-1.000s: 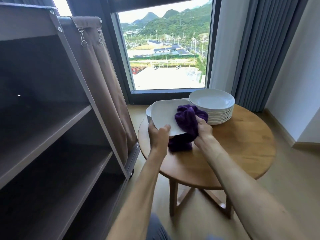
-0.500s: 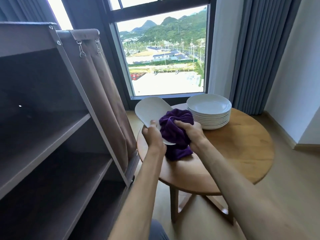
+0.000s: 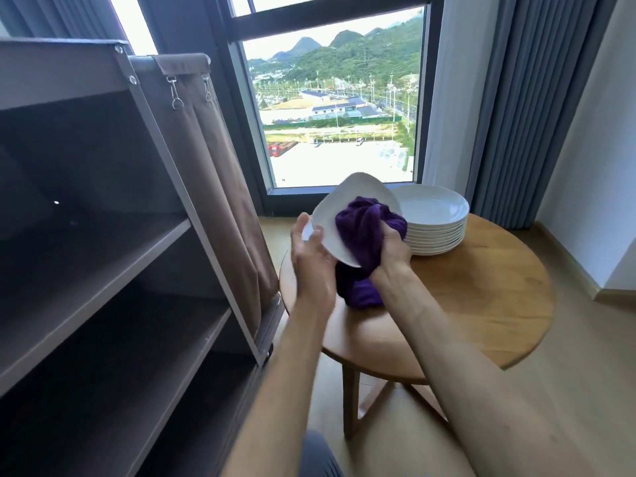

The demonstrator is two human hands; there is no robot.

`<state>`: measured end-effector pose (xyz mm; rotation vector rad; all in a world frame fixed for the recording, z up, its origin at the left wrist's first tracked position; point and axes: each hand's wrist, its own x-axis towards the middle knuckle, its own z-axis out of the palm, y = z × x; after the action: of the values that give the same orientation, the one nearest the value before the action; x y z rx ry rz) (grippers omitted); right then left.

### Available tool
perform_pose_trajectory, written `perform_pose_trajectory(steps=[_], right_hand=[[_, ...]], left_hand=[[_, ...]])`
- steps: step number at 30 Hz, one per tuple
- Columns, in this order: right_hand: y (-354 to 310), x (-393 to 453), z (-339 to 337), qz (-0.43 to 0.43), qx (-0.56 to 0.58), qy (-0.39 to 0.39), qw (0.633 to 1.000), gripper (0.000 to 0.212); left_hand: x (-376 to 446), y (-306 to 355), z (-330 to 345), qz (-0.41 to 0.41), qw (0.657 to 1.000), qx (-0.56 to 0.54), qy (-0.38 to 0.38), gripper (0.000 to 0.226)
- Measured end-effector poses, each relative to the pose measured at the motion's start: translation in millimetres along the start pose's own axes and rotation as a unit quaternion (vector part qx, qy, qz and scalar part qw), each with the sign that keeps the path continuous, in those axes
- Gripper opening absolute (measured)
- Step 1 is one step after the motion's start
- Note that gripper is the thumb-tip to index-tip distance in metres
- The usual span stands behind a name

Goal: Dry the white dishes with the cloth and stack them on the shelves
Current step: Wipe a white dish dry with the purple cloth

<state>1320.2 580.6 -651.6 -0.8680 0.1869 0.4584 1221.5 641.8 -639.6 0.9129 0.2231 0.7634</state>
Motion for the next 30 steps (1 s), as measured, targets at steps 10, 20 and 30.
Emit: perform_pose_trajectory(steps=[10, 20, 30], right_hand=[[28, -24, -12, -0.002, 0.012, -0.068, 0.998, 0.041], [-21, 17, -30, -0.059, -0.122, -0.139, 0.981, 0.012], [15, -5, -15, -0.159, -0.154, -0.108, 0.969, 0.023]], left_hand=[[1, -30, 4, 0.161, 0.94, 0.249, 0.166, 0.033], [23, 61, -30, 0.085, 0.944, 0.317, 0.042, 0.023], [6, 13, -10, 0.07, 0.972, 0.179, 0.136, 0.02]])
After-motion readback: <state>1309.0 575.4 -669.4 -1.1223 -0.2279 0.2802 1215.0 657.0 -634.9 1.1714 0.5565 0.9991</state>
